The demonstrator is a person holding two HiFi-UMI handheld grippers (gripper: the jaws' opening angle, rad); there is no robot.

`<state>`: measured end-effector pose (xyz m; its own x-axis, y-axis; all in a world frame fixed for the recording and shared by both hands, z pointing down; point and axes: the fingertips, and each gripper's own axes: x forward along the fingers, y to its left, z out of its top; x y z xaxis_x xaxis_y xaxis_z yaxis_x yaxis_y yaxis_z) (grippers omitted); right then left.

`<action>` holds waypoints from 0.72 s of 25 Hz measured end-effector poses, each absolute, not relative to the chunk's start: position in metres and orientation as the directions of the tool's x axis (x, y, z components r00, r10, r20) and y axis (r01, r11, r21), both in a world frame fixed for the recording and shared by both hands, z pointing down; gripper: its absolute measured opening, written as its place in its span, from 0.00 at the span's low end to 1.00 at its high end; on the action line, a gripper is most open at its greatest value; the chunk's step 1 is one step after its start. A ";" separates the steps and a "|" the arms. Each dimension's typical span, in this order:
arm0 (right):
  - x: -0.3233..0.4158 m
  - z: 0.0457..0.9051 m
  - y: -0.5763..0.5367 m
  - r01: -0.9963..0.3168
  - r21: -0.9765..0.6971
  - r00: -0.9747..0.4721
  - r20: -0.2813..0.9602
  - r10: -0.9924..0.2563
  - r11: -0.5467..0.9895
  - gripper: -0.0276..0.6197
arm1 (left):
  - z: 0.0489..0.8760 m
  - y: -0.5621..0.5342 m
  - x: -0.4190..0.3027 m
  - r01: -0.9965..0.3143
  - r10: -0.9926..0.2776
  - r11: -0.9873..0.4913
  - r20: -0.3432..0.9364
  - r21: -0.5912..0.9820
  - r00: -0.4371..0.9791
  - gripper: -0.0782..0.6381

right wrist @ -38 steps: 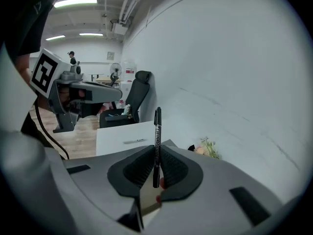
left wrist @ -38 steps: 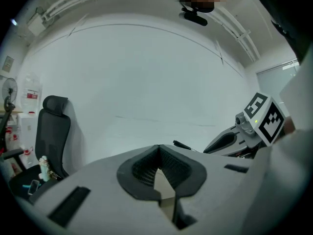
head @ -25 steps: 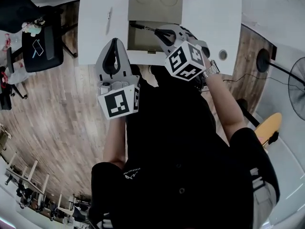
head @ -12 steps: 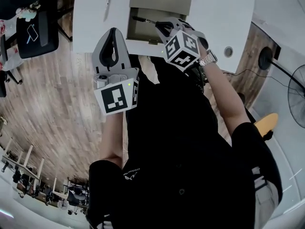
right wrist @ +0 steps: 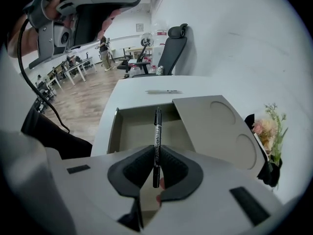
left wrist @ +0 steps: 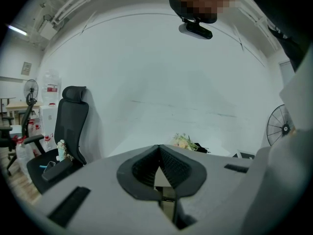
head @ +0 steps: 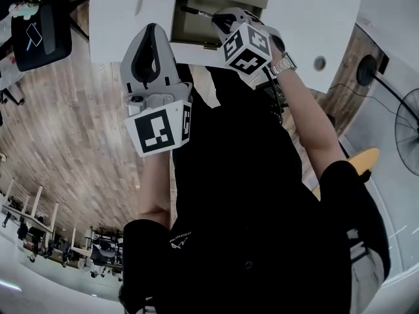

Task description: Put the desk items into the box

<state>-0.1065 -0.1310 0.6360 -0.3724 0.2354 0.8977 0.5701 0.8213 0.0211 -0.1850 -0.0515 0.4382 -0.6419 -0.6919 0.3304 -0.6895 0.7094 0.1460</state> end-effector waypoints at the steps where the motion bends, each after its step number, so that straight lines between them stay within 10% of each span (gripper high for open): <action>1: -0.106 0.640 -0.130 0.571 0.014 -0.365 0.900 0.239 0.821 0.10 | 0.440 -0.049 -0.185 -0.683 -0.685 0.716 0.337 0.148 -0.646 0.12; 18: -0.093 0.676 -0.129 0.541 0.022 -0.297 0.940 0.166 0.841 0.12 | 0.445 -0.022 -0.181 -0.638 -0.643 0.755 0.354 0.150 -0.679 0.12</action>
<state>-0.0932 -0.1292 0.6760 -0.2968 0.1662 0.9404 0.5413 0.8405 0.0223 -0.1808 -0.0220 0.4445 -0.6788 -0.6435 0.3539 -0.6379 0.7554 0.1499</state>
